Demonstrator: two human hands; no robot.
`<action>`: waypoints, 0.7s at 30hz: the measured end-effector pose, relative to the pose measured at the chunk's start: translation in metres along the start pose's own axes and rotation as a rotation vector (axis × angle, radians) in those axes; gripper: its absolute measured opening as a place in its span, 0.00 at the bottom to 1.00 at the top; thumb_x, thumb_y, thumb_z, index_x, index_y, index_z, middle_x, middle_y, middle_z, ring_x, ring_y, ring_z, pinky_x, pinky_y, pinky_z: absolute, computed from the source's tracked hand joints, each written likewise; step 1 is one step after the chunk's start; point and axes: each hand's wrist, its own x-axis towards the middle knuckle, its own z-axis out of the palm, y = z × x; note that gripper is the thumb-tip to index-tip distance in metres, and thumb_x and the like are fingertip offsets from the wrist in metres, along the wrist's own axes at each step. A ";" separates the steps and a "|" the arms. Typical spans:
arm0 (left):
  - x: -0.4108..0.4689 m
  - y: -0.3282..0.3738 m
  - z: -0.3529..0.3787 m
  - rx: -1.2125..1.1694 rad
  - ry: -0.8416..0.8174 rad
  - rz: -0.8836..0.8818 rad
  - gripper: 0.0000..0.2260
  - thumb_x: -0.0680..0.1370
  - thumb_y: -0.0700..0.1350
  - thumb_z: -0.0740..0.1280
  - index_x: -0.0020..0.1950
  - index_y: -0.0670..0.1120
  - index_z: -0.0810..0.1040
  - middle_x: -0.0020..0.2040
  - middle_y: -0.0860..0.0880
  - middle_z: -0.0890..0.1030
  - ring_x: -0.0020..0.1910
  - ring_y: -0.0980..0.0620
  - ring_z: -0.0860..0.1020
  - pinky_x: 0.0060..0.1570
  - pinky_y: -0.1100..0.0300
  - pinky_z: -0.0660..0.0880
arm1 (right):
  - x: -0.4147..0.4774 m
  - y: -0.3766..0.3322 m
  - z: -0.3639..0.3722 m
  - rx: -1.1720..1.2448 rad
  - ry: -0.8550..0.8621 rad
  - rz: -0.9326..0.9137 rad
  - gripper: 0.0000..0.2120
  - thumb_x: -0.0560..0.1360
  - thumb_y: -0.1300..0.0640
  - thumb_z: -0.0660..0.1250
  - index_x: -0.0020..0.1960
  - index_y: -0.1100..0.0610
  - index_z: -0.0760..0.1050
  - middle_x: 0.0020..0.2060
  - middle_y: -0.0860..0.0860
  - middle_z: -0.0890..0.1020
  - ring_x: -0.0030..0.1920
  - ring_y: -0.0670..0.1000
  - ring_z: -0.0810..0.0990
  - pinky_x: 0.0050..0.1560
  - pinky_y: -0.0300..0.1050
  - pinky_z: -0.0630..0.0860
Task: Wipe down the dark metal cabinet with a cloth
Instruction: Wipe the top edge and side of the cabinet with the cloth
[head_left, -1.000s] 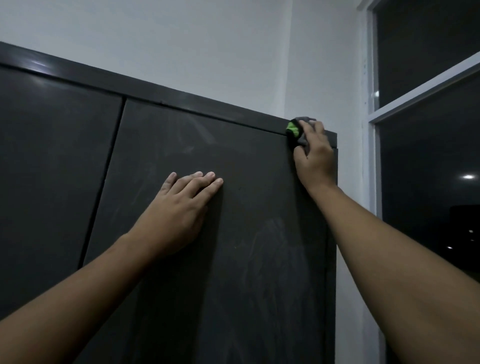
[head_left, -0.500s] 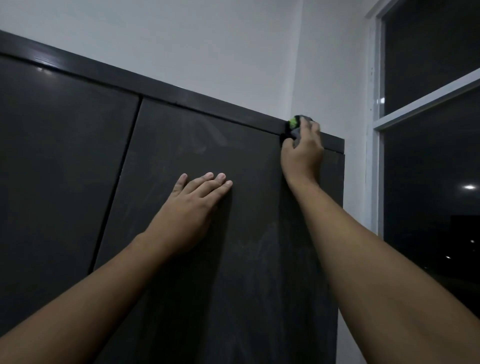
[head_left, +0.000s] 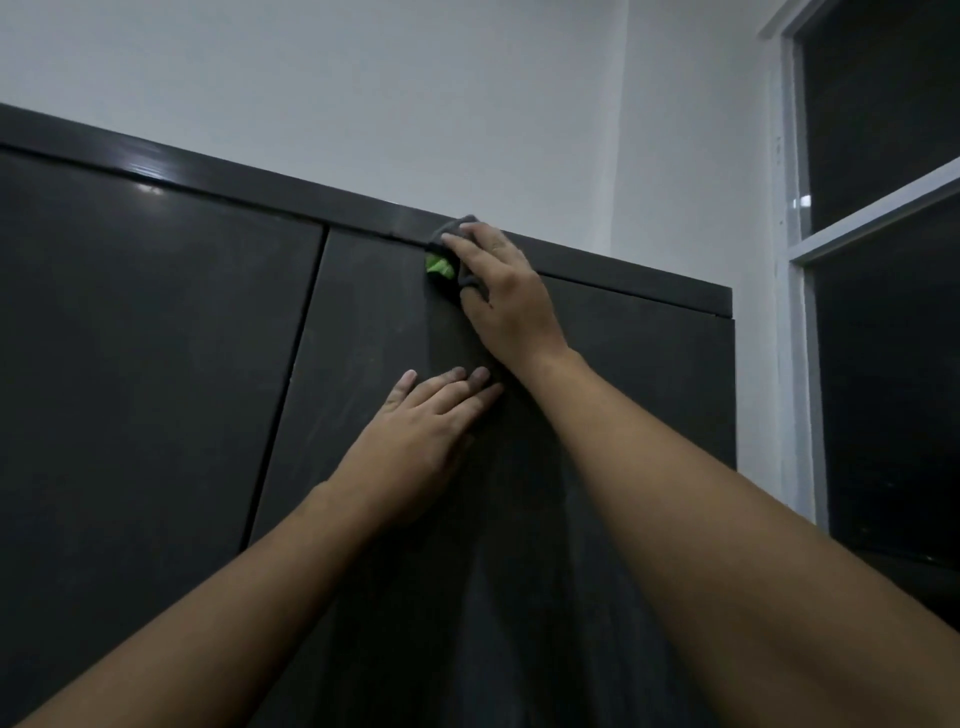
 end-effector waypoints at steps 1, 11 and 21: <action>0.000 0.000 -0.002 0.004 -0.015 0.008 0.26 0.84 0.52 0.52 0.77 0.63 0.42 0.80 0.61 0.44 0.78 0.59 0.41 0.74 0.52 0.35 | 0.005 -0.004 0.006 0.014 0.079 0.065 0.25 0.71 0.63 0.60 0.67 0.59 0.77 0.66 0.55 0.77 0.68 0.58 0.73 0.68 0.61 0.69; -0.009 -0.014 -0.003 0.083 0.013 0.149 0.20 0.83 0.50 0.58 0.75 0.50 0.67 0.76 0.50 0.66 0.77 0.49 0.59 0.77 0.44 0.53 | 0.056 -0.061 0.050 -0.025 -0.253 -0.112 0.28 0.72 0.62 0.60 0.72 0.58 0.73 0.70 0.55 0.73 0.74 0.60 0.66 0.72 0.59 0.65; -0.045 -0.034 -0.015 0.085 -0.072 0.075 0.28 0.83 0.50 0.55 0.80 0.61 0.46 0.80 0.61 0.46 0.79 0.59 0.44 0.77 0.53 0.41 | 0.031 -0.045 0.036 0.028 -0.192 -0.196 0.24 0.73 0.63 0.60 0.67 0.56 0.78 0.68 0.54 0.76 0.70 0.57 0.72 0.72 0.56 0.67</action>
